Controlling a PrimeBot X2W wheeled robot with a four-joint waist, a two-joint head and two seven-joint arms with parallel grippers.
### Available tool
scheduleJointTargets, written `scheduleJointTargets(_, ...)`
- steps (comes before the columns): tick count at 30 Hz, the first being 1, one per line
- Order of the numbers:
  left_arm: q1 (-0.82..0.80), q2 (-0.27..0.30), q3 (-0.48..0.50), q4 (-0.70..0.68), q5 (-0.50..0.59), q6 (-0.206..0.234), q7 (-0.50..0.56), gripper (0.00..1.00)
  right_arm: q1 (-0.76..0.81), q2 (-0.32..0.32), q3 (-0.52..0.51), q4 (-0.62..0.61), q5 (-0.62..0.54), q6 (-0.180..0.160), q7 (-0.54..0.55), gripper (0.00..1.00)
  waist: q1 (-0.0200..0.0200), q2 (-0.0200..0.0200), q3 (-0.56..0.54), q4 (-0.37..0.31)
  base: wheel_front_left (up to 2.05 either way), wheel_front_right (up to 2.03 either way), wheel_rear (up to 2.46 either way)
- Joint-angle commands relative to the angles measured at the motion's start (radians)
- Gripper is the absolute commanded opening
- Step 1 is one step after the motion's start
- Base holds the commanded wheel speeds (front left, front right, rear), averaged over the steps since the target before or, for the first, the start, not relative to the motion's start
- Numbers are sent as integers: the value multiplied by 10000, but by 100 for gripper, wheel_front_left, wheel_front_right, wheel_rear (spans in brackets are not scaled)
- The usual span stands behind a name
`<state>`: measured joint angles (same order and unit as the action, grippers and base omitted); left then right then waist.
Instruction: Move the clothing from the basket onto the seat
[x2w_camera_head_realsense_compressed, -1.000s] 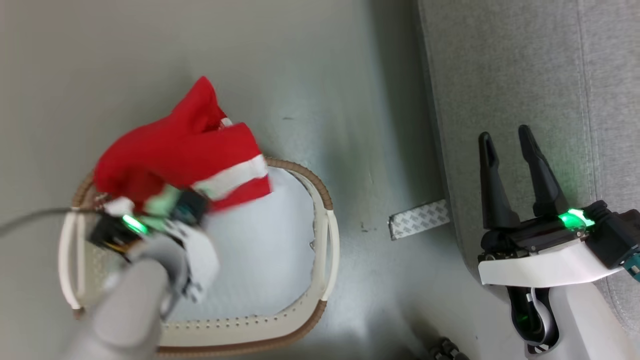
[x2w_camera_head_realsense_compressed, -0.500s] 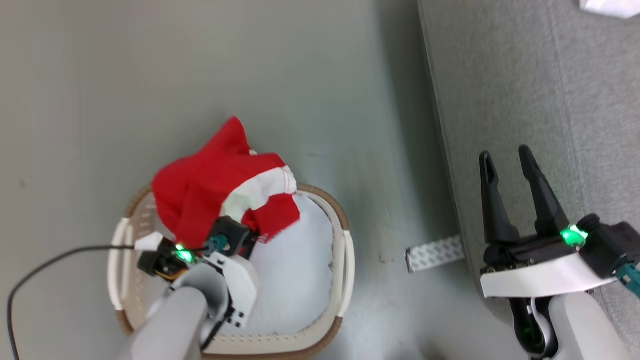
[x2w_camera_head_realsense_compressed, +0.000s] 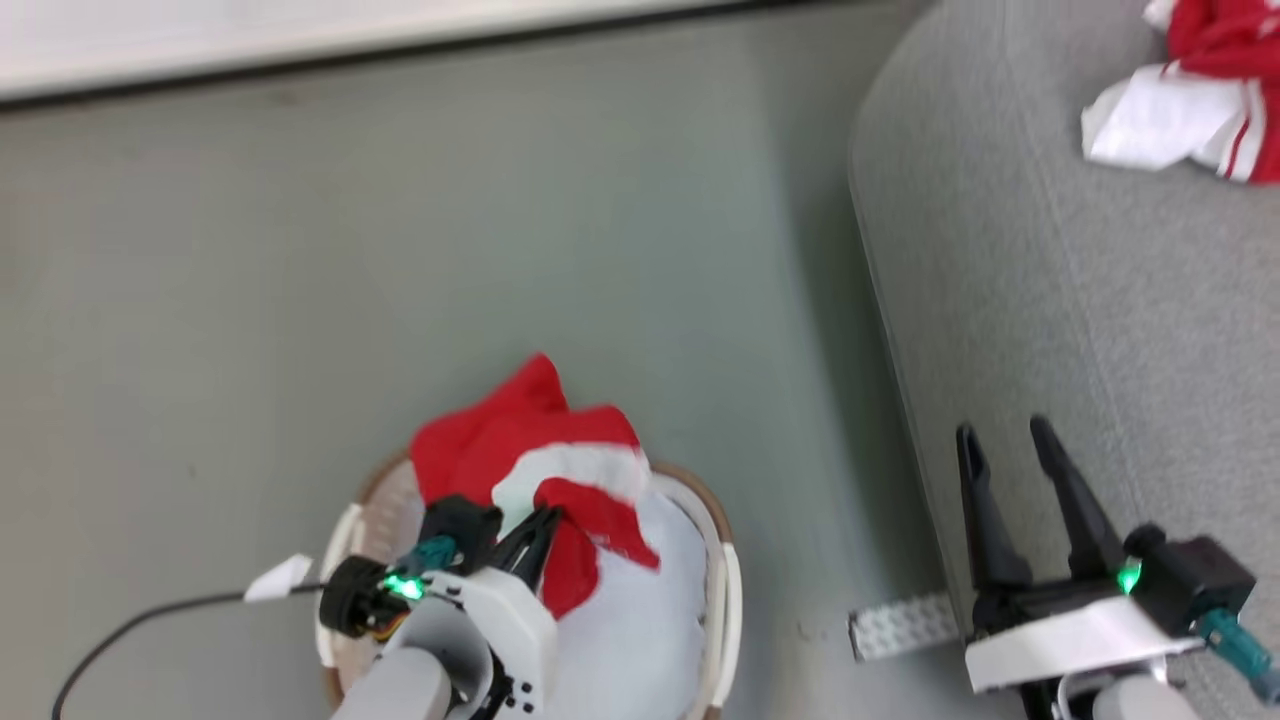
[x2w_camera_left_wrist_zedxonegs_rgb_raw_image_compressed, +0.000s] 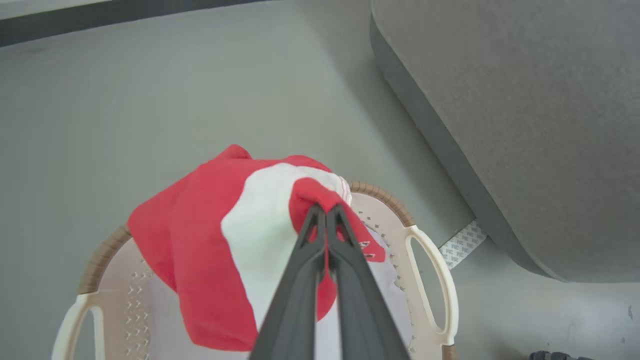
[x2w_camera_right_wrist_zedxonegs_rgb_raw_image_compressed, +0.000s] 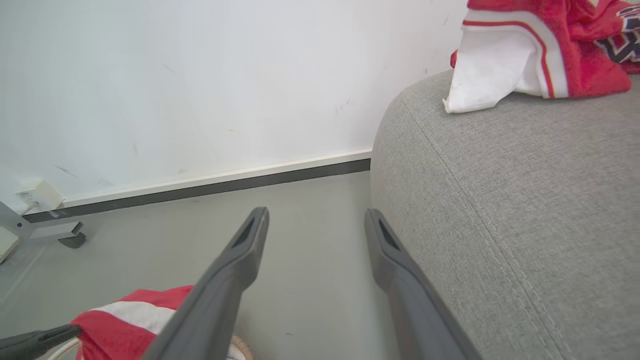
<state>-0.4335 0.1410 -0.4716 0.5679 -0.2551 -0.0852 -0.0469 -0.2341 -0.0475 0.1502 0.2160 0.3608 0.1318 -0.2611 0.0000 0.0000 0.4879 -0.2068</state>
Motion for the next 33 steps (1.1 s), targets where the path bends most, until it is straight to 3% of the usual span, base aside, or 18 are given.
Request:
scheduleJointTargets(1, 283, -52, 104, -193, -195, 90, -137, 0, 272, -13, -64, 129, -101, -22, -21, 100, 0, 0, -855, 324, 0, 0, 0)
scheduleJointTargets(12, 1398, -120, 596, -2082, -761, 882, -202, 0, 1368, -14, 44, 850, -330, -22, -19, 100, 0, 0, -2959, 766, 0, 0, 0)
scheduleJointTargets(21, 2355, 427, 1161, -4108, -1049, 1615, 253, 0, 1917, -14, 429, 1129, -391, -22, -21, 100, 0, 0, -4112, 753, 0, 0, 0)
scheduleJointTargets(28, 3140, 889, 1620, -5481, -1157, 2179, 707, 0, 2265, -16, 669, 1115, -599, -22, -19, 100, 0, 0, -4811, 1198, 0, 0, 0)
scheduleJointTargets(33, 3322, 1076, 1563, -6042, -1048, 2274, 1001, 0, 2196, -16, 793, 1025, -819, -22, -19, 100, 0, 0, -5053, 1501, 0, 0, 0)
